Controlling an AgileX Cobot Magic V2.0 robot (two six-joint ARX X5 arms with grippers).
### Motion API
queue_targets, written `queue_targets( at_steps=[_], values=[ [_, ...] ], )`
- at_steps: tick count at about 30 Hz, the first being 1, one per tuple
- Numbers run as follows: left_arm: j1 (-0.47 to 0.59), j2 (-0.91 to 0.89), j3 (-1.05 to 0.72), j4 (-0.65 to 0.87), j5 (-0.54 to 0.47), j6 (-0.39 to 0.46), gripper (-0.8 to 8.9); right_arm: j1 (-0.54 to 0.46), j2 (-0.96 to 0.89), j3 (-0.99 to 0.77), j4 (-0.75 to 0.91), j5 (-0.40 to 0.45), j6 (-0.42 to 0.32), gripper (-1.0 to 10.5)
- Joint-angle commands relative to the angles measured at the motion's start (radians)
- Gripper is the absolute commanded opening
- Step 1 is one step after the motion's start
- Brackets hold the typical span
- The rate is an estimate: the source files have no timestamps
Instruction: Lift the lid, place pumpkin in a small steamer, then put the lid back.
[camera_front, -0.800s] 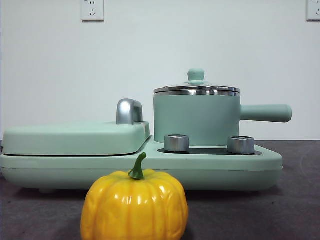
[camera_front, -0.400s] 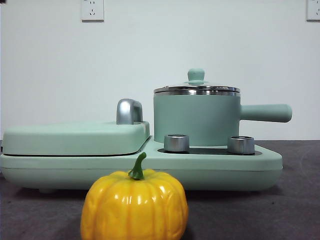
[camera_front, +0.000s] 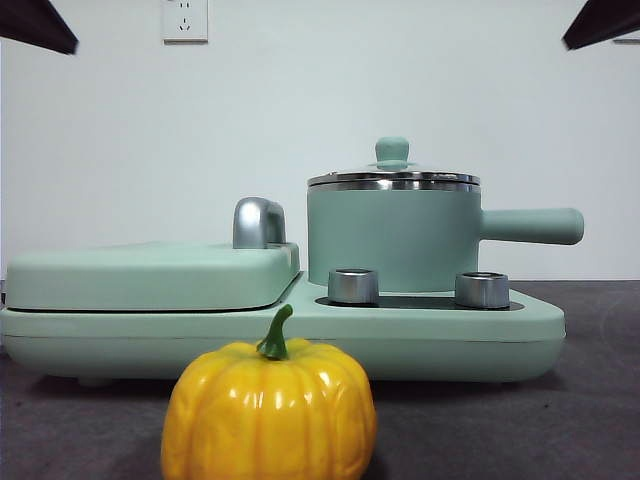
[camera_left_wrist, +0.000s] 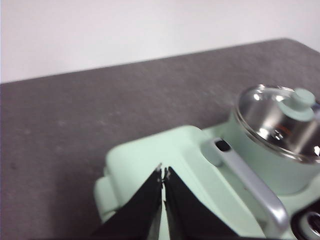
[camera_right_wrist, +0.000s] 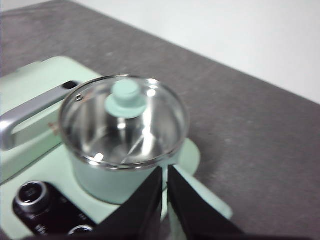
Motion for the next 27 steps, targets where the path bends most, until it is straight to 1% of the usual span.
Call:
queue_targets(
  at_steps=[1,5,8,12,13,14,17,18,20,24,27],
  values=[
    [-0.03,0.024,0.044,-0.01,0.006,0.048,0.09,0.032,0.024,0.018,0.008,0.001,-0.016,0.1],
    [-0.083,0.04,0.059,-0.048,0.005,0.124,0.09,0.076,0.045,0.018,0.006,0.008,-0.039,0.1],
    [-0.115,0.043,0.059,-0.051,0.005,0.125,0.09,0.101,0.055,0.018,0.007,0.03,-0.04,0.1],
    [-0.151,0.043,0.059,-0.05,0.005,0.151,0.12,0.119,0.055,0.018,0.008,0.026,-0.044,0.1],
    [-0.158,0.043,0.059,-0.051,0.005,0.155,0.31,0.12,0.055,0.018,0.008,0.026,-0.044,0.2],
    [-0.164,0.043,0.059,-0.051,0.005,0.158,0.72,0.12,0.055,0.018,0.007,0.025,-0.044,0.3],
    [-0.172,0.043,0.059,-0.051,0.006,0.159,2.24,0.12,0.055,0.018,0.008,0.025,-0.044,2.1],
    [-0.172,0.043,0.059,-0.05,0.006,0.159,2.61,0.12,0.055,0.018,0.007,0.026,-0.043,2.6],
    [-0.174,0.043,0.059,-0.05,0.006,0.175,2.9,0.12,0.055,0.018,0.006,0.026,-0.042,2.8],
    [-0.182,0.045,0.059,-0.05,0.005,0.232,2.84,0.12,0.054,0.018,0.007,0.026,-0.037,2.8],
    [-0.186,0.053,0.059,-0.046,0.005,0.237,2.81,0.12,0.054,0.018,0.008,0.026,-0.035,2.8]
  ],
)
